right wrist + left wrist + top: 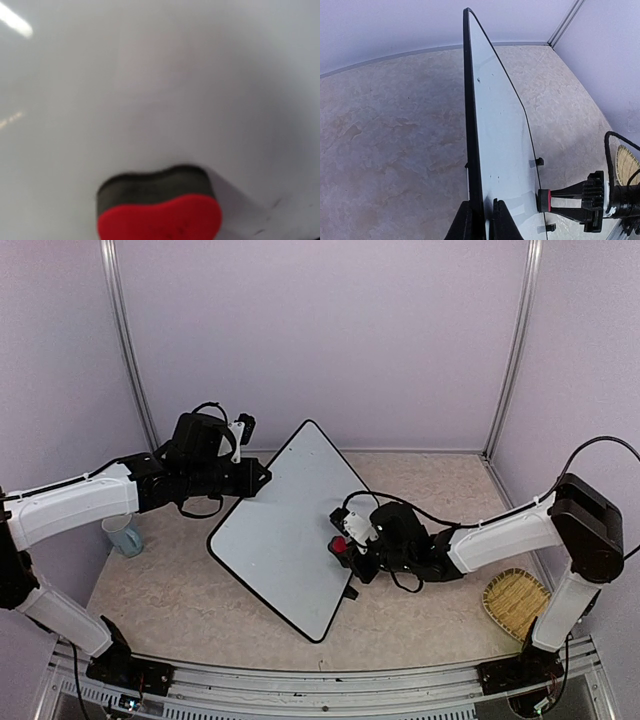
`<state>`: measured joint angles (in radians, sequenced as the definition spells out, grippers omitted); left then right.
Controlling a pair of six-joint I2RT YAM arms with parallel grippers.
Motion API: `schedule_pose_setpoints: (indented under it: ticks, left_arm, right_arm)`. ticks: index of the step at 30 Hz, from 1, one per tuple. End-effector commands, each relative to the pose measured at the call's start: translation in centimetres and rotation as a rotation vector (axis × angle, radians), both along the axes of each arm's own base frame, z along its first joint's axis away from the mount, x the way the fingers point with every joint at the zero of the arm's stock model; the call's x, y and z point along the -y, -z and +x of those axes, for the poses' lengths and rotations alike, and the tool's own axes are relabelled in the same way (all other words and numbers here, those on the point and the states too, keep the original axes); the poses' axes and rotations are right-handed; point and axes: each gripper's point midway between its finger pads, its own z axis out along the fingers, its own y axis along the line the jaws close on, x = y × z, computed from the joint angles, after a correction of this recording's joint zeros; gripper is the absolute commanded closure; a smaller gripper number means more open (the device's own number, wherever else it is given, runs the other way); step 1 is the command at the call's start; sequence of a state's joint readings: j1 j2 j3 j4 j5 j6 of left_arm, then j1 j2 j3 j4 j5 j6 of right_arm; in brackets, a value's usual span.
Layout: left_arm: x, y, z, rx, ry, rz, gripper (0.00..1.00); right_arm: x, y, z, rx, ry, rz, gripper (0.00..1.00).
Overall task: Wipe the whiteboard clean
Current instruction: Erase the whiteboard at the center of the board.
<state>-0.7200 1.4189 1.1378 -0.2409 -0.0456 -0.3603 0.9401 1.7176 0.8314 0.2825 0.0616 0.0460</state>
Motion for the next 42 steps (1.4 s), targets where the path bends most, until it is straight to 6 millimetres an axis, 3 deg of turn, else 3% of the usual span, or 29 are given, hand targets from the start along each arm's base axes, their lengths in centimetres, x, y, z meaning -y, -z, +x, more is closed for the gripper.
schedule_pose_setpoints:
  ticks: [1,9,24,42]
  left_arm:
    - [1.0,2.0,-1.7,-0.027,0.081,0.072,1.00]
    - [1.0,2.0,-1.8,-0.027,0.078,0.069,1.00]
    - [0.8,1.8,-1.8,-0.025,0.068,0.066,1.00]
    - [0.8,1.9,-1.6,-0.029,0.061,0.071,1.00]
  right_arm:
    - [-2.1,3.8,-6.0,-0.107,-0.163,-0.047,0.79]
    - [-2.5,5.0,-8.3,-0.102,-0.180,-0.091,0.79]
    - [-4.1,4.6,-11.9,-0.055,-0.214,-0.103,0.79]
    - [-8.0,4.0,-16.6,-0.039,-0.332,-0.141,0.78]
